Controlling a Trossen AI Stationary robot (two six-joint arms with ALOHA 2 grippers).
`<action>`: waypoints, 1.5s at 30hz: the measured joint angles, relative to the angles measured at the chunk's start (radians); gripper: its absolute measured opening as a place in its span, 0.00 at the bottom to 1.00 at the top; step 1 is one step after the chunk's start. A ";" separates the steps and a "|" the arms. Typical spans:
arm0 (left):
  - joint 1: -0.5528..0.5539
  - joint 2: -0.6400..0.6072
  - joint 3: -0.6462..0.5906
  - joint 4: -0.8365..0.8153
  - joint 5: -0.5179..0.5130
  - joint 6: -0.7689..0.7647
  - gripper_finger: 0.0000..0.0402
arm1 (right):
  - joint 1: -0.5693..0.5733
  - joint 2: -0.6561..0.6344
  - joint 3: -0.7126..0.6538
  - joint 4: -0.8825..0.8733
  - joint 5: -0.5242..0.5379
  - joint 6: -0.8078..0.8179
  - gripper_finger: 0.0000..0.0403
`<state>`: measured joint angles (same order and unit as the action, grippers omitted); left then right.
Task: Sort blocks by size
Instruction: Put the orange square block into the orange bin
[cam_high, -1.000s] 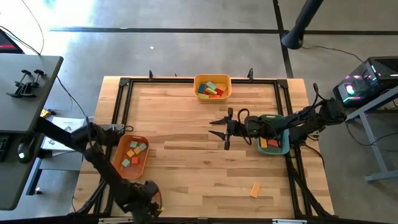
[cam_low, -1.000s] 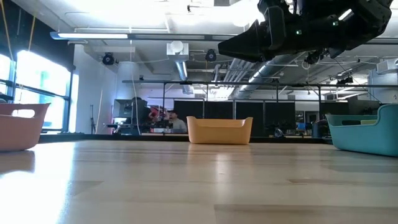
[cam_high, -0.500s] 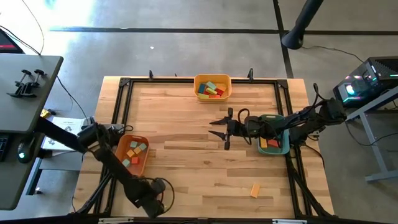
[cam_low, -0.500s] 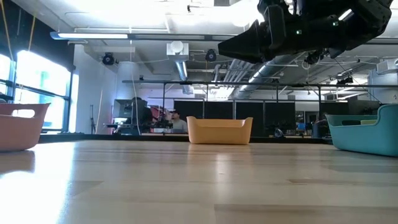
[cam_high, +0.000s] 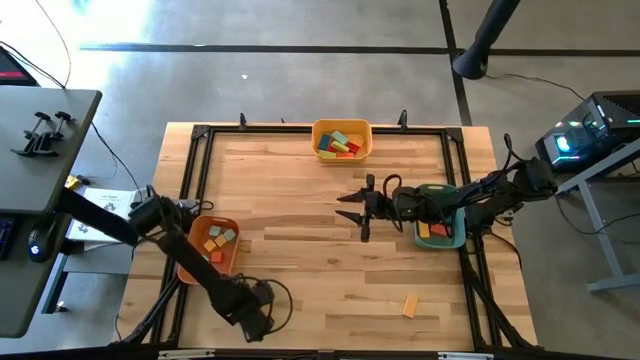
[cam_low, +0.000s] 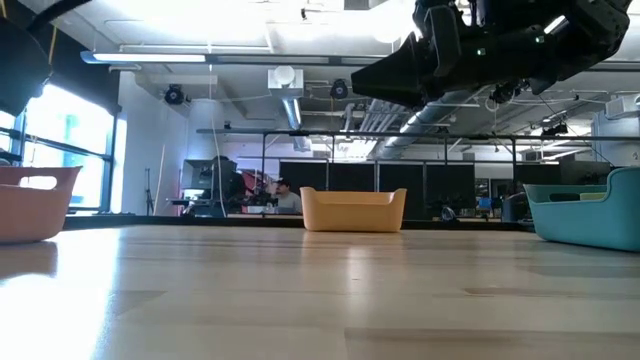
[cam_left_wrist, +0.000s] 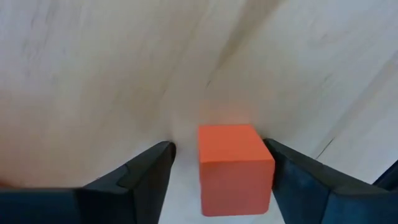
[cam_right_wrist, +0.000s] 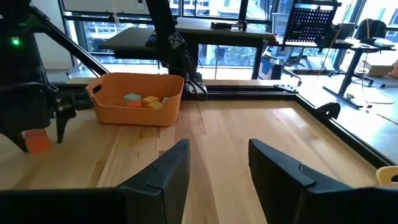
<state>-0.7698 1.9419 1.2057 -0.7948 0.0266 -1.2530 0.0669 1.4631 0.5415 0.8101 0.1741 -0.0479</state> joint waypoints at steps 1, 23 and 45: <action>0.005 0.000 0.000 0.000 0.007 0.014 0.58 | 0.000 0.000 0.000 -0.003 0.000 0.005 0.39; 0.268 0.005 0.339 -0.571 -0.176 0.628 0.26 | 0.001 0.000 0.000 -0.029 -0.002 0.049 0.39; 0.247 -0.572 -0.301 -0.441 -0.042 0.435 0.27 | 0.001 0.000 0.000 -0.063 -0.029 0.051 0.39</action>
<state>-0.5225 1.3697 0.9051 -1.2359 -0.0150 -0.8175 0.0681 1.4631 0.5415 0.7470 0.1455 0.0029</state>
